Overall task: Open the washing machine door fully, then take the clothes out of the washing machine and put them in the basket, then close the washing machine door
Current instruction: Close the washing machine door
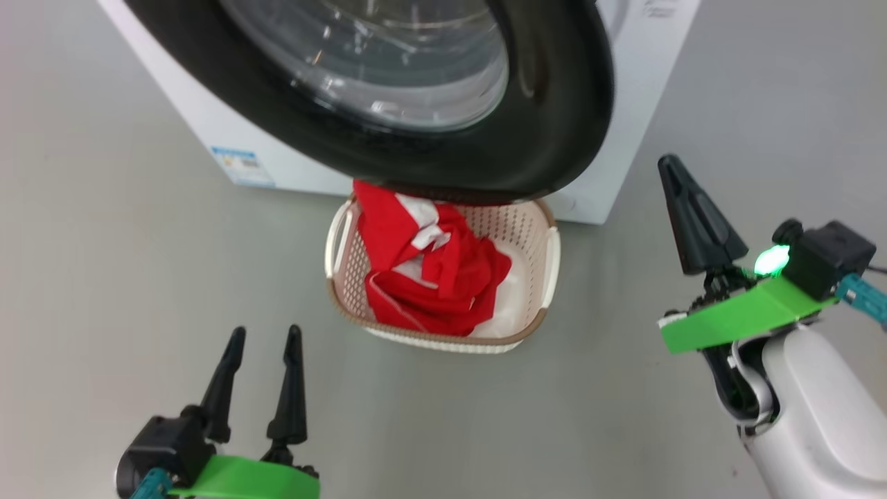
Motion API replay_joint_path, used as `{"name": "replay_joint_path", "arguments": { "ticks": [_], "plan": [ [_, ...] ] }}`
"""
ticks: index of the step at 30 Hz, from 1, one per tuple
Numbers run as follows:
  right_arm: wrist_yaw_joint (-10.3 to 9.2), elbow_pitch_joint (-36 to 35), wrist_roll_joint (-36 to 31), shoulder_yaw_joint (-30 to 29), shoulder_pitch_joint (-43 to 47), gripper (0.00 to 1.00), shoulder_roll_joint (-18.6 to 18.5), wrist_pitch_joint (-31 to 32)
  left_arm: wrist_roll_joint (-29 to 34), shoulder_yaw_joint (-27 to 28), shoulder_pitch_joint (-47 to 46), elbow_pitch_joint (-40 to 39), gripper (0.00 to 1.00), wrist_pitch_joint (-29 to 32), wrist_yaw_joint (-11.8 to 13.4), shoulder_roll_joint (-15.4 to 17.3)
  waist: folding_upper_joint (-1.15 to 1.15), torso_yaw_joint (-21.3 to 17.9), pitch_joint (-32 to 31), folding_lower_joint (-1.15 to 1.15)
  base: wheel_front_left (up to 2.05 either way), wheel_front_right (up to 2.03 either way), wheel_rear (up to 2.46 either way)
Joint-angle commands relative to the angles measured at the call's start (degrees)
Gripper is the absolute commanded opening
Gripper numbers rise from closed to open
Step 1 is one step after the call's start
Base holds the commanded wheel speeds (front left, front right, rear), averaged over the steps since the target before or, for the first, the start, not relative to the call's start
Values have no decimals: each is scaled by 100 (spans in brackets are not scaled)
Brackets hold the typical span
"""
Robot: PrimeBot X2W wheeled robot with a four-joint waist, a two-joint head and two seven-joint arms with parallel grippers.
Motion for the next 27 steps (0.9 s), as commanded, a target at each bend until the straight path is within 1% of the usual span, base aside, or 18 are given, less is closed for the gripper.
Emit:
{"name": "replay_joint_path", "arguments": {
  "ticks": [1, 13, 20, 27],
  "plan": [
    [37, -92, 17, 151, -221, 0, -53, -36, -47, 107, -191, -171, 100, -46, 47, 50, 0, 294, 371, 0, 0, 0, 0],
    [37, 204, 3, 437, -1146, 0, -337, -36, -352, -331, -749, -260, 100, -46, 186, 50, 0, 600, 1184, 0, 0, 0, 0],
    [37, 250, 21, 368, -1529, 0, -403, -36, -497, -480, -1013, -295, 100, -46, 222, 50, 0, 715, 1576, 0, 0, 0, 0],
    [37, 284, 77, 148, -1845, 0, -409, -36, -629, -650, -1174, -358, 100, -46, 280, 50, 0, 840, 1860, 0, 0, 0, 0]
  ]
}}
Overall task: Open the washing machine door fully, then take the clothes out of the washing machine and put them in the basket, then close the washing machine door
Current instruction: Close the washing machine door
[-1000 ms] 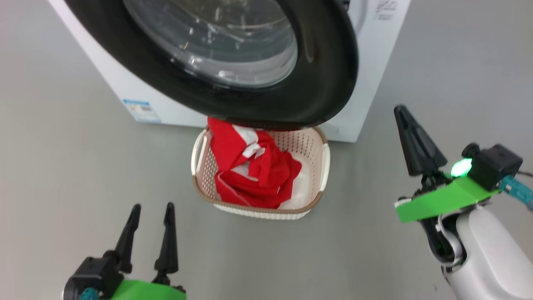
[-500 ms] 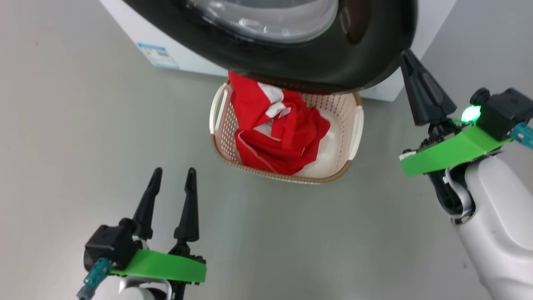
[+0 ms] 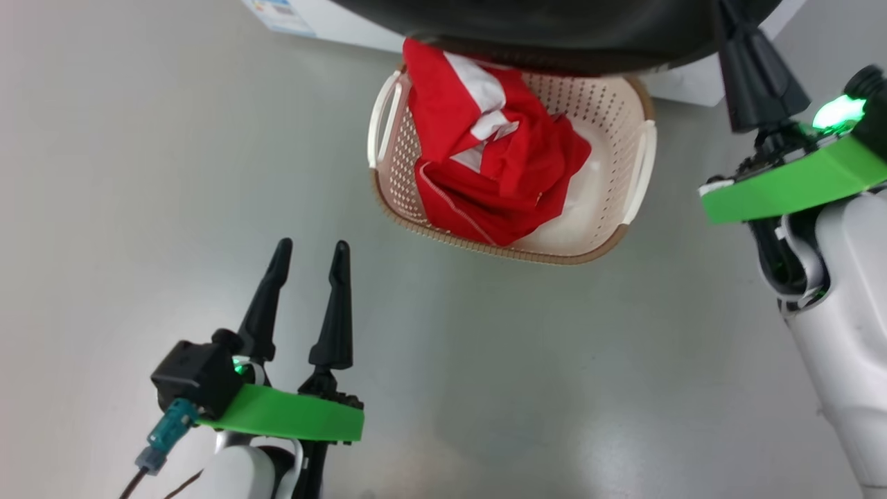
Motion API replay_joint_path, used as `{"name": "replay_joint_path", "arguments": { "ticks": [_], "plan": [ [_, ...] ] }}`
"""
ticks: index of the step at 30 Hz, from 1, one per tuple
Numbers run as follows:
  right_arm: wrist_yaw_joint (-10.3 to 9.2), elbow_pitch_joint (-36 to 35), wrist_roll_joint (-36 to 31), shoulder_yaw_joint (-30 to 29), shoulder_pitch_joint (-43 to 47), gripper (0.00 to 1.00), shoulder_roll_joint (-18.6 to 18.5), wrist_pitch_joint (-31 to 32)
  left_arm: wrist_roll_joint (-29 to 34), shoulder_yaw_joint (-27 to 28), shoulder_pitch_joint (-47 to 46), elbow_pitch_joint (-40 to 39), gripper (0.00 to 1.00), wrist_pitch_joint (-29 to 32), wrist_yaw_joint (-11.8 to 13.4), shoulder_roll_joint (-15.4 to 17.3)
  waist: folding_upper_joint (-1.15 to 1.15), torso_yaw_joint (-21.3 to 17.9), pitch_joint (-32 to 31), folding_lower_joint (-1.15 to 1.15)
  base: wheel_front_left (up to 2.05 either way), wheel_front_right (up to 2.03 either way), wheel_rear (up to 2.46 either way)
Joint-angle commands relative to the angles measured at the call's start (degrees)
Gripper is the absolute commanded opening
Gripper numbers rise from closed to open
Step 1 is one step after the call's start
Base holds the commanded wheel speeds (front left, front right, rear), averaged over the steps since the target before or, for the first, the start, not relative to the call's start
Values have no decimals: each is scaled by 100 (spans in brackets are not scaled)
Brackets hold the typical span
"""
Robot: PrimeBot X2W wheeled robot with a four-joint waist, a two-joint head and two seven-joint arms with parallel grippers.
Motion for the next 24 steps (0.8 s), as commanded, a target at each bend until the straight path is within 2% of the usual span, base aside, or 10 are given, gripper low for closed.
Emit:
{"name": "replay_joint_path", "arguments": {
  "ticks": [1, 18, 24],
  "plan": [
    [18, -116, 48, -13, -98, 0, 53, -35, -81, 115, -61, -136, 100, -45, 73, 81, 0, 129, 166, 0, 0, 0, 0],
    [18, -221, 19, -711, -1124, 0, -1, -35, -171, -87, -412, -235, 100, -45, 115, 81, 0, 292, 714, 0, 0, 0, 0],
    [18, -222, 3, -746, -1331, 0, 49, -35, -161, -76, -474, -243, 100, -45, 122, 81, 0, 269, 769, 0, 0, 0, 0]
  ]
}}
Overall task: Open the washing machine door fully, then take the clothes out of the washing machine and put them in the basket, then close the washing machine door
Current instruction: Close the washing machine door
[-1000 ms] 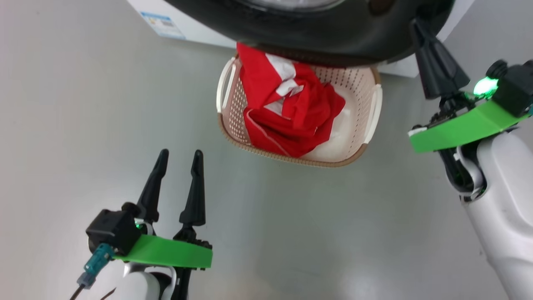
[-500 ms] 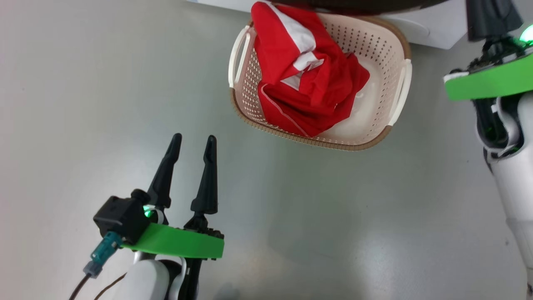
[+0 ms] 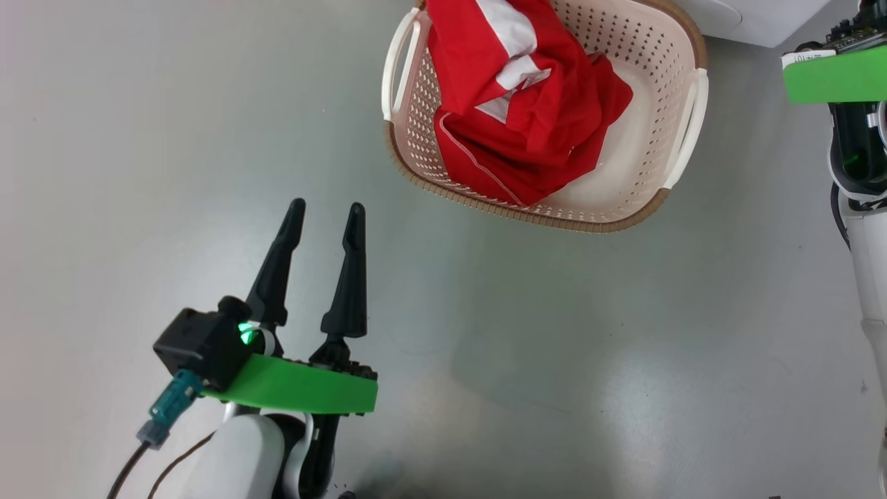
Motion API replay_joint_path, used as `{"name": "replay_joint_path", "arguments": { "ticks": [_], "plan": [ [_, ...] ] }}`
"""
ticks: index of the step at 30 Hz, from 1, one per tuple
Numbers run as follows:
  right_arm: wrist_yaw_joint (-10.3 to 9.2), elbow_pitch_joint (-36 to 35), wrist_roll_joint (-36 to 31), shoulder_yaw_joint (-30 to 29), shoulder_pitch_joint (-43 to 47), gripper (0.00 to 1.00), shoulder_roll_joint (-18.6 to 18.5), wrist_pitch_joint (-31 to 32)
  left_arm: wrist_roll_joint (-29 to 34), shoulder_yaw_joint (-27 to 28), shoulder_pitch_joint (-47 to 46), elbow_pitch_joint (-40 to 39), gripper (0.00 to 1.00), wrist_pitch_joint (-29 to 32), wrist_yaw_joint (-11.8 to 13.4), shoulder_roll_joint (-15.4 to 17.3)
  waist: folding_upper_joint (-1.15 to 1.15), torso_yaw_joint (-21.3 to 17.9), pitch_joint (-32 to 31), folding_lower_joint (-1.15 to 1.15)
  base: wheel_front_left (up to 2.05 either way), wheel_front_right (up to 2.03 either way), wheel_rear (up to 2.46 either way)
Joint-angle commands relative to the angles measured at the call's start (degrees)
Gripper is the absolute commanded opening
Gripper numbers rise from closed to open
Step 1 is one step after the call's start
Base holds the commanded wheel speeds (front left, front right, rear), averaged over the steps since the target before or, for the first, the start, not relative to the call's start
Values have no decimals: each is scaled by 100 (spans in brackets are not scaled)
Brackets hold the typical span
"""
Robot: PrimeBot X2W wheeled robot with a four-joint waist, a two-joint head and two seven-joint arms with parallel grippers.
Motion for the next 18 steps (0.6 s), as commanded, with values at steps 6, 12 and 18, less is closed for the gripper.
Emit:
{"name": "replay_joint_path", "arguments": {
  "ticks": [6, 12, 18],
  "plan": [
    [-62, -66, 2, 259, 56, 0, 18, -29, 64, 235, 33, -99, 100, -45, 21, 107, 0, -91, -193, 0, 0, 0, 0],
    [-62, -88, -13, 577, 642, 25, -20, -29, 213, 341, 146, -20, 100, -45, -28, 107, 0, -229, -516, 0, 0, 0, 0],
    [-62, -162, 23, 743, 1318, 100, 7, -29, 442, 552, 271, 69, 100, -45, -126, 107, 0, -441, -878, 0, 0, 0, 0]
  ]
}}
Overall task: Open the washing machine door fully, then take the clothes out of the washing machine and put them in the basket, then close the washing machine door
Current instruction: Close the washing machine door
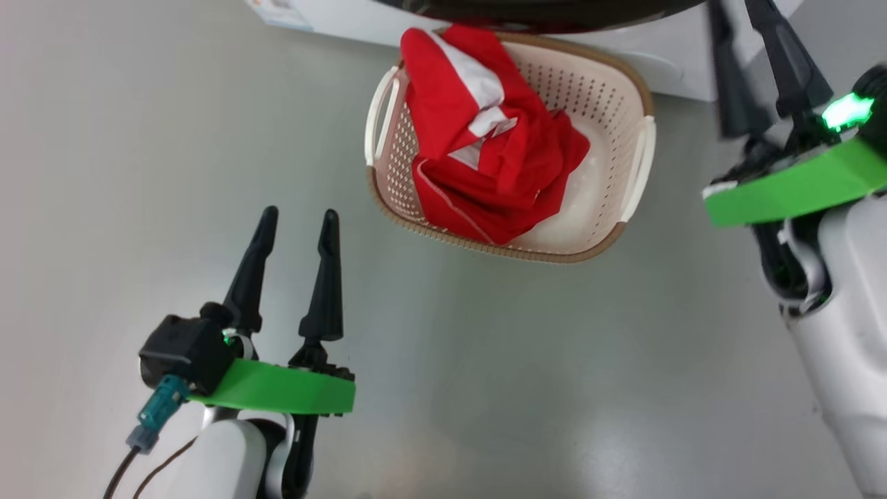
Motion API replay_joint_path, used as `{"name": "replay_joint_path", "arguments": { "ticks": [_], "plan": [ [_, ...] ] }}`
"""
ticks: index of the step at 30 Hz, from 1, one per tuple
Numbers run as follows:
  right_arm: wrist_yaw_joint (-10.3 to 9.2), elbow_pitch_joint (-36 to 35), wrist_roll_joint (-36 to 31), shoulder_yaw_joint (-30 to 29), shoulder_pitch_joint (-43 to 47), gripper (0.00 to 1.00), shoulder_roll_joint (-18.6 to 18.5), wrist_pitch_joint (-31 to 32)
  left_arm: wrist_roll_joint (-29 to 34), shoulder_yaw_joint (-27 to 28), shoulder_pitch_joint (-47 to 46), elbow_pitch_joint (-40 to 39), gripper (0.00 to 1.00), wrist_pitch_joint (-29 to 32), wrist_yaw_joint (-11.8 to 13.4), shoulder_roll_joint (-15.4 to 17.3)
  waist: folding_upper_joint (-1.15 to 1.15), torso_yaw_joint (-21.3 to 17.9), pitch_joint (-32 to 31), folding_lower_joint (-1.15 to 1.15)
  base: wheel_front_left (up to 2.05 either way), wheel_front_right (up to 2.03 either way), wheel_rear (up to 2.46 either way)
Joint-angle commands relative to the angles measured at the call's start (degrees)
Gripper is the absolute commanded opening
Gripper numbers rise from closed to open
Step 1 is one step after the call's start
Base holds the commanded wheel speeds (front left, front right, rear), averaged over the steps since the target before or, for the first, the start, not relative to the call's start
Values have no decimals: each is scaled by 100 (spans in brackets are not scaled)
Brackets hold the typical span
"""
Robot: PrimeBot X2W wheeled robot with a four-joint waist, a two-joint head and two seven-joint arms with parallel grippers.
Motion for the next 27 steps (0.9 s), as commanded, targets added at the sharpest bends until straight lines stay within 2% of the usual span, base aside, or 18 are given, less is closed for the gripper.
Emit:
{"name": "replay_joint_path", "arguments": {
  "ticks": [1, 14, 27],
  "plan": [
    [-5, -180, 30, 156, 344, 100, 96, -29, 142, 283, 207, -66, 100, -45, -82, 108, 0, -236, -296, 0, 0, 0, 0],
    [-5, -75, 72, 109, 1523, 100, 250, -29, 572, 746, 482, 187, 100, -45, -372, 108, 0, -737, -1051, 0, 0, 0, 0],
    [-5, -110, 81, -250, 2687, 100, 454, -29, 1038, 1254, 897, 394, 100, -45, -665, 108, 0, -1342, -1708, 0, 0, 0, 0]
  ]
}}
